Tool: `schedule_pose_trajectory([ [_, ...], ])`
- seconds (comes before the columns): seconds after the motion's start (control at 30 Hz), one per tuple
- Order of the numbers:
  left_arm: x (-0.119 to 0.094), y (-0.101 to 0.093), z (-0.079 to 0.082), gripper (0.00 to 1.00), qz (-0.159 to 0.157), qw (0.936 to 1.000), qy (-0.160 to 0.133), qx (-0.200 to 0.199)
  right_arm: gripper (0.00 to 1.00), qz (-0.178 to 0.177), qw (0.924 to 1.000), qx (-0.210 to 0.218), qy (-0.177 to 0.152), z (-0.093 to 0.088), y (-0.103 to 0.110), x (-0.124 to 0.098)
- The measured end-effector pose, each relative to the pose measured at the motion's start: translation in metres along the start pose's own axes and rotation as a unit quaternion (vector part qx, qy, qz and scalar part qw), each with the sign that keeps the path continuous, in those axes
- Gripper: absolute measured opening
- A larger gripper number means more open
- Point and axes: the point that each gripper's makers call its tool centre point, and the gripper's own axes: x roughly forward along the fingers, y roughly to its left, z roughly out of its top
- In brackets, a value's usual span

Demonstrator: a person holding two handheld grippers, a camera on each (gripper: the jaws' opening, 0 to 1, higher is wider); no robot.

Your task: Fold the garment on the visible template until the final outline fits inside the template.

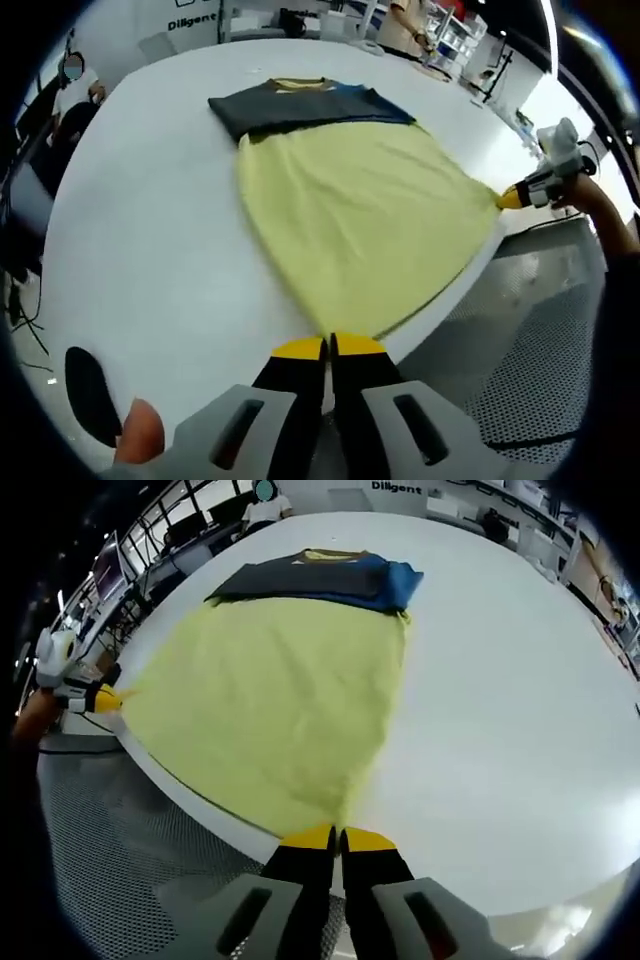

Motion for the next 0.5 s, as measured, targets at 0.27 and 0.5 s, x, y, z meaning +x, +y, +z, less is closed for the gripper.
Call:
schedule_pose_trajectory([
  [0.27,-0.015,-0.009,0.010,0.02,-0.017,0.9995,-0.006,-0.028,0.00,-0.001,0.9999,0.013,-0.008,0.007,-0.005,-0.015],
  [0.5,-0.012,-0.014,-0.003,0.02,-0.026,0.9992,0.018,-0.023,0.00,0.003,0.9999,0.015,0.007,-0.001,-0.004,-0.013],
])
